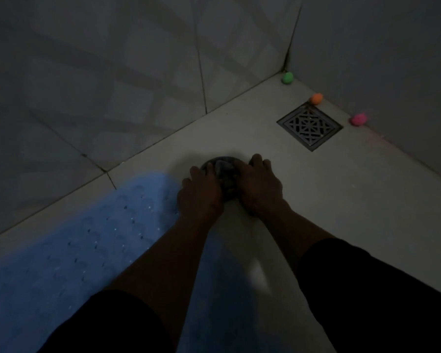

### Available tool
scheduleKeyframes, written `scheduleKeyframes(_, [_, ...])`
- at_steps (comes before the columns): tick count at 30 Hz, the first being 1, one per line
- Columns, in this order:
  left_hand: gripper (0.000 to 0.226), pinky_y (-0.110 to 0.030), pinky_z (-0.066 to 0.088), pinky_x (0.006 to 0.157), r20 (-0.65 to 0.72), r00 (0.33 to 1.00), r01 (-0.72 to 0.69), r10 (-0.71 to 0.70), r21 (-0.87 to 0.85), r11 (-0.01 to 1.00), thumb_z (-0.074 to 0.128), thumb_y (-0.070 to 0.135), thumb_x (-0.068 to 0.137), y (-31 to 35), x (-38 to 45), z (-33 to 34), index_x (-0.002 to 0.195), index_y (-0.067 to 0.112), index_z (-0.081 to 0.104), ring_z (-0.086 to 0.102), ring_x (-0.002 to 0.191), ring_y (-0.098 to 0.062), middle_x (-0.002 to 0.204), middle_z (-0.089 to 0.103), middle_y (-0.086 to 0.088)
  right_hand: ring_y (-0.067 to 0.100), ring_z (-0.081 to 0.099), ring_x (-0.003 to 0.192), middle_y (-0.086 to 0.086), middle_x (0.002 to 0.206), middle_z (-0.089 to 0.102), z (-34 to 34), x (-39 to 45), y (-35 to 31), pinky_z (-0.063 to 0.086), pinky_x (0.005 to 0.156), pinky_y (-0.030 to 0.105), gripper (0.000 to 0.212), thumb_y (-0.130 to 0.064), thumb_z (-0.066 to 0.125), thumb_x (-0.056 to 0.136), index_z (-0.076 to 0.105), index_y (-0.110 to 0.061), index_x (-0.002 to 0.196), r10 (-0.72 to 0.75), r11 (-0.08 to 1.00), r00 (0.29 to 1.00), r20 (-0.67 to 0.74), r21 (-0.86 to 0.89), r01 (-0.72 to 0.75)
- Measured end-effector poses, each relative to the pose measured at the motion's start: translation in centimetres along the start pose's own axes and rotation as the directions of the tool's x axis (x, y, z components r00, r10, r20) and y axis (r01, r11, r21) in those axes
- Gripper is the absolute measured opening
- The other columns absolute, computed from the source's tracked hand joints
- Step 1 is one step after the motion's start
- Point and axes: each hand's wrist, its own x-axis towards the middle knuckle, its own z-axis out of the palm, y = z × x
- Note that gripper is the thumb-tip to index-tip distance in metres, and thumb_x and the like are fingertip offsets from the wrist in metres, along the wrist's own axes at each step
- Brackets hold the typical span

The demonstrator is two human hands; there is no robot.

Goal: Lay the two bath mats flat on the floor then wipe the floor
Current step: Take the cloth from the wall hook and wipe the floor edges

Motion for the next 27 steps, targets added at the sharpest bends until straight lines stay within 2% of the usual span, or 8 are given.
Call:
scheduleKeyframes(4, [0.061, -0.048, 0.046, 0.093, 0.018, 1.000, 0.010, -0.010, -0.033, 0.999, 0.050, 0.032, 0.102, -1.7, -1.2, -0.2, 0.155, 0.016, 0.025, 0.051, 0.120, -0.041, 0.142, 0.037, -0.017, 0.031, 0.042, 0.115, 0.010, 0.124, 0.041, 0.0, -0.9, -1.4, 0.046, 0.079, 0.042, 0.041, -0.031, 0.050, 0.097, 0.048, -0.028, 0.137, -0.003, 1.000, 0.996, 0.086, 0.011, 0.002])
scheduleKeyframes(9, [0.048, -0.044, 0.043, 0.101, 0.105, 0.994, 0.037, -0.025, -0.111, 0.993, 0.052, 0.033, 0.101, -2.7, -3.1, -1.7, 0.146, 0.018, 0.041, 0.049, 0.127, -0.036, 0.147, 0.036, -0.013, 0.030, 0.046, 0.115, 0.009, 0.122, 0.045, -1.6, -2.0, -2.7, 0.046, 0.088, 0.043, 0.039, -0.037, 0.057, 0.093, 0.054, -0.021, 0.129, -0.013, 1.000, 0.982, 0.189, -0.009, 0.014])
scheduleKeyframes(13, [0.039, -0.040, 0.044, 0.098, 0.069, 0.995, -0.056, 0.065, -0.119, 0.991, 0.056, 0.039, 0.099, -3.8, -3.5, -2.8, 0.131, 0.018, 0.053, 0.047, 0.128, -0.030, 0.142, 0.044, -0.011, 0.031, 0.049, 0.111, 0.011, 0.120, 0.048, -3.6, -2.6, -4.2, 0.045, 0.087, 0.040, 0.039, -0.037, 0.059, 0.093, 0.052, -0.018, 0.127, -0.014, 1.000, 0.986, 0.166, 0.025, 0.010])
scheduleKeyframes(17, [0.032, -0.040, 0.046, 0.094, -0.086, 0.996, -0.017, -0.003, -0.228, 0.974, 0.052, 0.032, 0.100, -5.1, -4.3, -5.5, 0.125, 0.013, 0.055, 0.049, 0.119, -0.032, 0.132, 0.049, -0.013, 0.029, 0.057, 0.099, 0.012, 0.110, 0.058, -5.3, -1.9, -6.6, 0.043, 0.075, 0.031, 0.030, -0.028, 0.061, 0.093, 0.056, -0.012, 0.118, -0.016, 0.985, 0.993, 0.117, 0.171, -0.004])
scheduleKeyframes(20, [0.027, -0.043, 0.045, 0.092, -0.185, 0.978, -0.001, -0.092, -0.452, 0.892, 0.045, 0.030, 0.101, -6.2, -4.1, -6.9, 0.116, 0.011, 0.058, 0.053, 0.113, -0.037, 0.122, 0.059, -0.015, 0.028, 0.058, 0.094, 0.008, 0.098, 0.057, -6.5, -1.6, -9.2, 0.045, 0.073, 0.033, 0.022, -0.024, 0.054, 0.097, 0.052, -0.012, 0.115, 0.025, 0.944, 0.995, 0.093, 0.326, -0.054])
scheduleKeyframes(22, [0.025, -0.041, 0.043, 0.081, -0.195, 0.968, 0.006, -0.156, -0.607, 0.794, 0.040, 0.031, 0.104, -6.9, -3.7, -8.3, 0.102, 0.011, 0.055, 0.057, 0.104, -0.038, 0.112, 0.061, -0.020, 0.032, 0.060, 0.099, 0.013, 0.105, 0.061, -7.0, -1.4, -11.2, 0.052, 0.081, 0.042, 0.019, -0.024, 0.049, 0.098, 0.050, -0.014, 0.115, 0.062, 0.901, 0.996, 0.064, 0.425, -0.083])
scheduleKeyframes(24, [0.025, -0.034, 0.036, 0.075, -0.192, 0.966, -0.003, -0.176, -0.686, 0.728, 0.040, 0.028, 0.106, -7.8, -3.3, -9.5, 0.101, 0.007, 0.051, 0.054, 0.095, -0.033, 0.106, 0.057, -0.019, 0.032, 0.061, 0.099, 0.015, 0.109, 0.062, -7.3, -1.2, -13.0, 0.054, 0.085, 0.046, 0.017, -0.021, 0.049, 0.096, 0.049, -0.015, 0.112, 0.096, 0.853, 0.995, 0.032, 0.512, -0.099])
scheduleKeyframes(27, [0.021, -0.032, 0.036, 0.072, -0.116, 0.977, 0.016, -0.178, -0.794, 0.607, 0.048, 0.020, 0.103, -9.1, -2.5, -10.7, 0.090, 0.005, 0.054, 0.050, 0.085, -0.025, 0.094, 0.051, -0.016, 0.026, 0.061, 0.091, 0.014, 0.110, 0.061, -7.3, -0.3, -15.0, 0.054, 0.072, 0.036, 0.027, -0.015, 0.055, 0.089, 0.048, -0.017, 0.115, 0.151, 0.742, 0.988, 0.027, 0.657, -0.131])
